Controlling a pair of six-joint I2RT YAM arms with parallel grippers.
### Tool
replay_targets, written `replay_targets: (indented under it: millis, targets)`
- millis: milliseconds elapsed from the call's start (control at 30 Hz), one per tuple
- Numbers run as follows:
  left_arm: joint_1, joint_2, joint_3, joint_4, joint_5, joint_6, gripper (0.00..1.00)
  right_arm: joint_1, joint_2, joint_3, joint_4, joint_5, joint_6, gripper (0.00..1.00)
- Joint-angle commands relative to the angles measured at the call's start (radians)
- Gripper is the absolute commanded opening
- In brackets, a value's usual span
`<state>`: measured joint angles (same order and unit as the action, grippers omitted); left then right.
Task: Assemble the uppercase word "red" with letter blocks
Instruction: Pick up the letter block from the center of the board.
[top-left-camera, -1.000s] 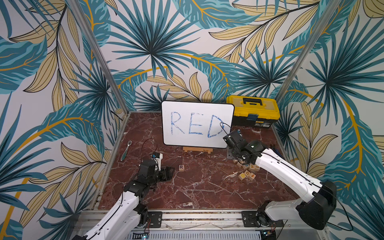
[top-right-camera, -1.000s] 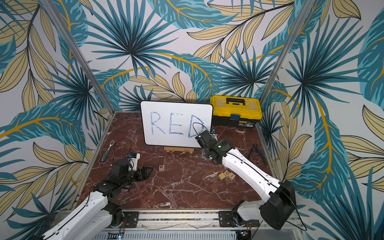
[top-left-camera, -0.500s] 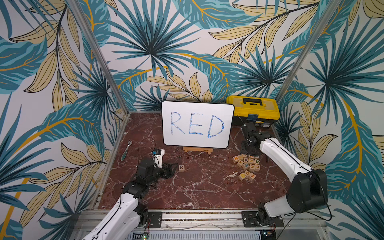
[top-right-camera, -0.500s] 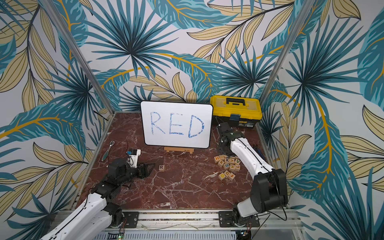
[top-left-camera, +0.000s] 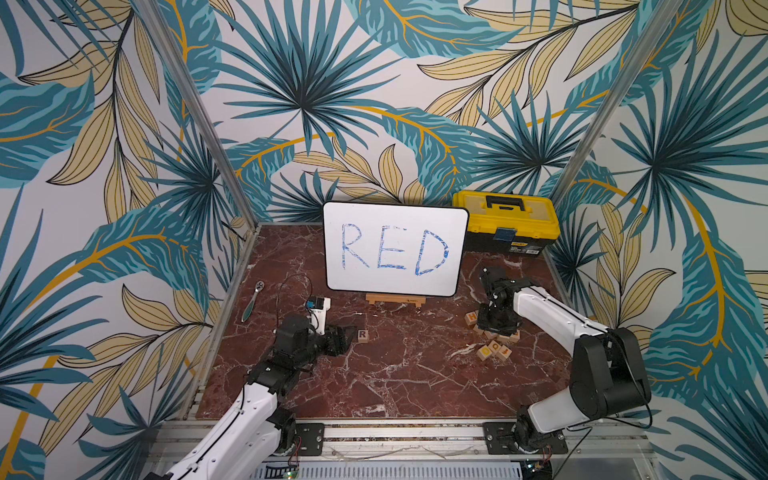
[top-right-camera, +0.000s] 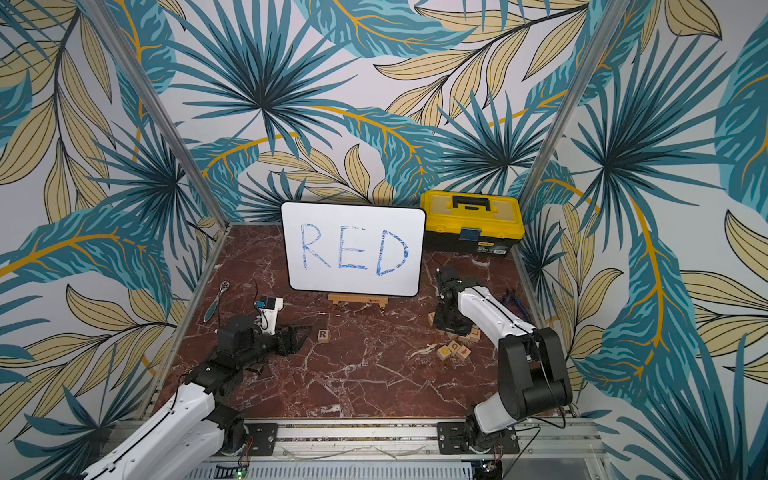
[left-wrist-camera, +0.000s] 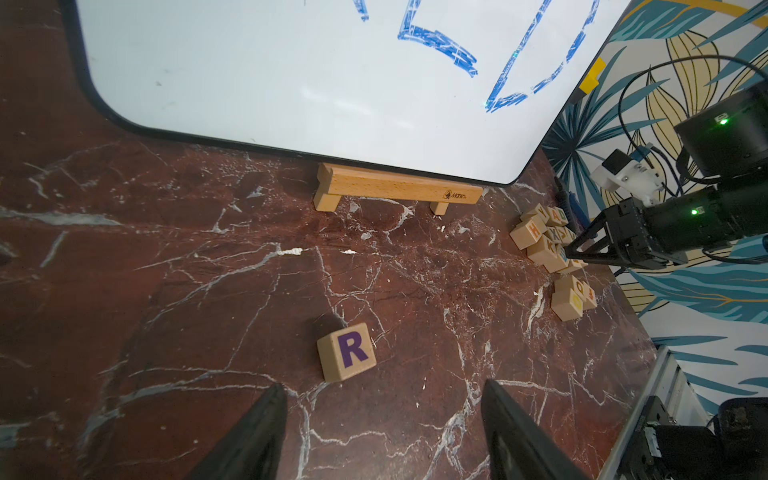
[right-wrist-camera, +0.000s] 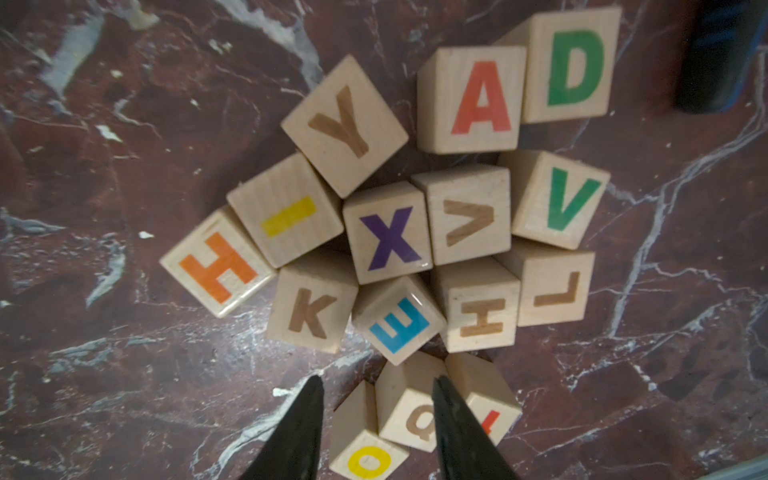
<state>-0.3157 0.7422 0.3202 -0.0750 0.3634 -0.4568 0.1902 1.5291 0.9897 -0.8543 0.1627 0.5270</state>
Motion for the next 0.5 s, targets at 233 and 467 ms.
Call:
replay_targets:
  millis: [233, 467]
  targets:
    - [-0.005, -0.024, -0.013, 0.023, 0.005, 0.012, 0.74, -0.053, -0.005, -0.027, 0.044, -0.019, 0.007, 0.44]
    - [-0.004, -0.031, -0.016, 0.023, 0.003, 0.012, 0.74, -0.054, 0.010, 0.037, 0.035, -0.030, -0.164, 0.43]
